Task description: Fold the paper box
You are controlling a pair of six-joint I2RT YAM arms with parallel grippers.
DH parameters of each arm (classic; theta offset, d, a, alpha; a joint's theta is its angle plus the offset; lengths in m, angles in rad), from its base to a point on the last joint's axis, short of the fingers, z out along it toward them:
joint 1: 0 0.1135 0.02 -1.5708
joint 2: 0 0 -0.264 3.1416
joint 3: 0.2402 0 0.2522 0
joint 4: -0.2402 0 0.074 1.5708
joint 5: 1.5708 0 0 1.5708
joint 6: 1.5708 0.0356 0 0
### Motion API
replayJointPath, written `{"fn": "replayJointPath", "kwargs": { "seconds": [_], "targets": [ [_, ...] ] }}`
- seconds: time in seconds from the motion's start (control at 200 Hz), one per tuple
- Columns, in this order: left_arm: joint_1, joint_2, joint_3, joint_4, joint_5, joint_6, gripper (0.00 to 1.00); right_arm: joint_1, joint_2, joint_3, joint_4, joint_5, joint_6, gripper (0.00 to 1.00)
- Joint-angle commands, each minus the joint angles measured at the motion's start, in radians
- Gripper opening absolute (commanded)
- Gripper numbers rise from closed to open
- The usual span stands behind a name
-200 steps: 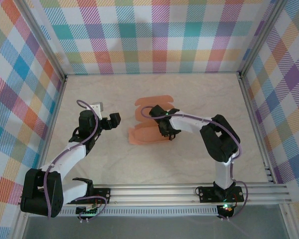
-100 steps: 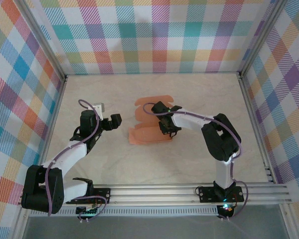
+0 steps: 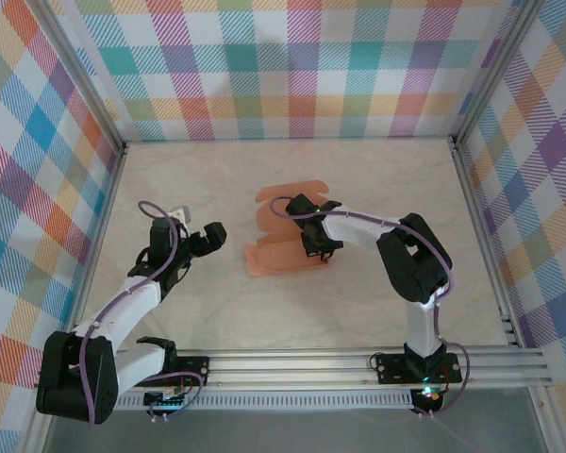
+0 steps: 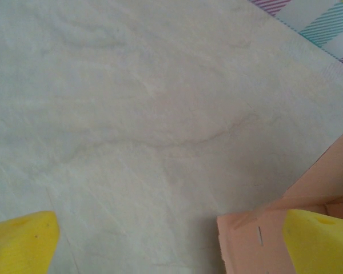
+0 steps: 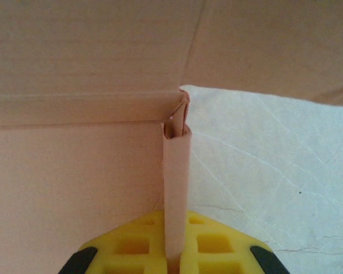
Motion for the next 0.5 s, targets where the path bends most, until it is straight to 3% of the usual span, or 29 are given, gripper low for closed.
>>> {"fn": "replayJointPath", "kwargs": {
  "seconds": [0.0,0.22,0.355,0.41,0.5],
  "targets": [
    [-0.025,0.027,-0.019,-0.057,0.057,-0.2,1.0,-0.02,-0.04,-0.029,0.031,0.002,0.019,0.01],
    [-0.205,-0.057,-0.036,-0.167,-0.142,-0.284,0.89,-0.07,-0.053,-0.052,0.074,-0.044,0.047,0.0],
    [-0.384,-0.234,-0.14,-0.106,-0.307,-0.402,0.68,-0.088,-0.04,-0.04,0.082,-0.074,0.049,0.0],
    [-0.445,-0.265,-0.172,-0.076,-0.326,-0.464,0.53,-0.092,-0.032,-0.032,0.08,-0.089,0.046,0.01],
    [-0.529,-0.242,-0.177,-0.057,-0.326,-0.558,0.45,-0.097,-0.024,-0.023,0.076,-0.107,0.046,0.01]
  ]
}}
